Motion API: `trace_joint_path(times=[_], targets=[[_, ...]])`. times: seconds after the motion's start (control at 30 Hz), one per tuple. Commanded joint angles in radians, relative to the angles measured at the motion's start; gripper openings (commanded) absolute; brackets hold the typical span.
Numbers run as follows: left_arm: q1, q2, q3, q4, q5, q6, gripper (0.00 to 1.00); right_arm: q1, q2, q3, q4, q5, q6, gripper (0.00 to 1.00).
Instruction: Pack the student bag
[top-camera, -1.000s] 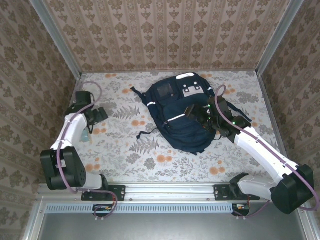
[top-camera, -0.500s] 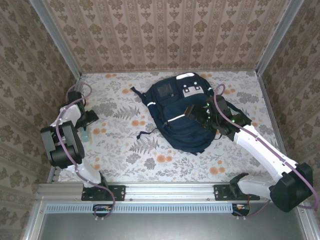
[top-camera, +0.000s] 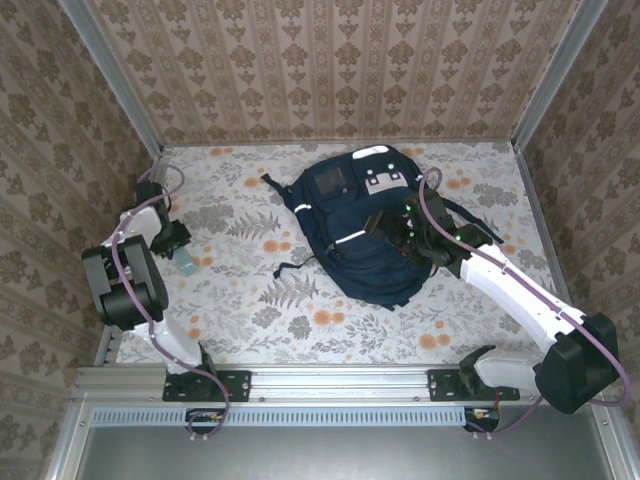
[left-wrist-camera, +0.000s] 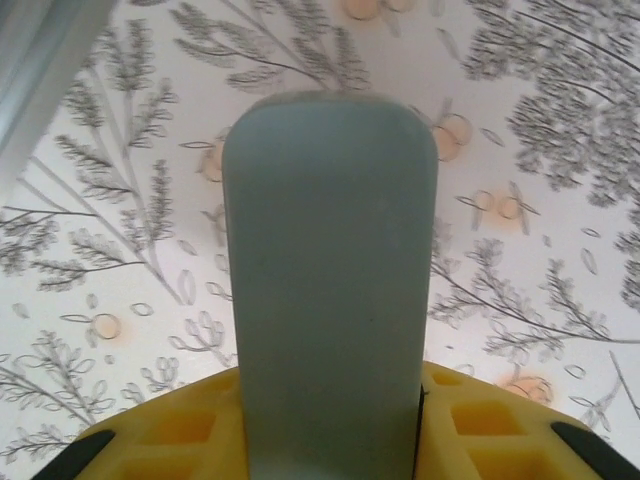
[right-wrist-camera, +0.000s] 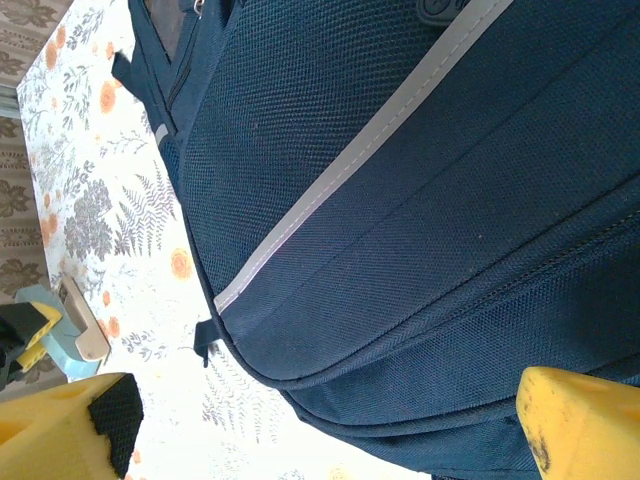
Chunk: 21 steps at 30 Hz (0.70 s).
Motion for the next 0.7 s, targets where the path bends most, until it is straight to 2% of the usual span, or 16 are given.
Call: trace_joint_path(times=[0.0, 0.1, 0.3, 0.47, 0.67], targets=[[-0.074, -0.051, -0.026, -0.012, 0.069, 0.004, 0.32, 0.006, 0.002, 0.026, -0.013, 0.005, -0.027, 0.98], [-0.169, -0.112, -0.061, -0.012, 0.096, -0.019, 0.33, 0.008, -0.003, 0.024, -0.021, 0.014, -0.037, 0.98], [-0.403, -0.224, -0.132, -0.064, 0.038, -0.08, 0.33, 0.022, -0.011, 0.023, -0.027, 0.025, -0.059, 0.98], [-0.591, -0.306, -0.221, -0.077, 0.016, -0.223, 0.34, 0.045, -0.001, 0.032, -0.073, 0.049, -0.083, 0.97], [-0.745, -0.318, -0.295, -0.062, 0.03, -0.344, 0.39, 0.095, 0.016, 0.047, -0.093, 0.087, -0.097, 0.97]])
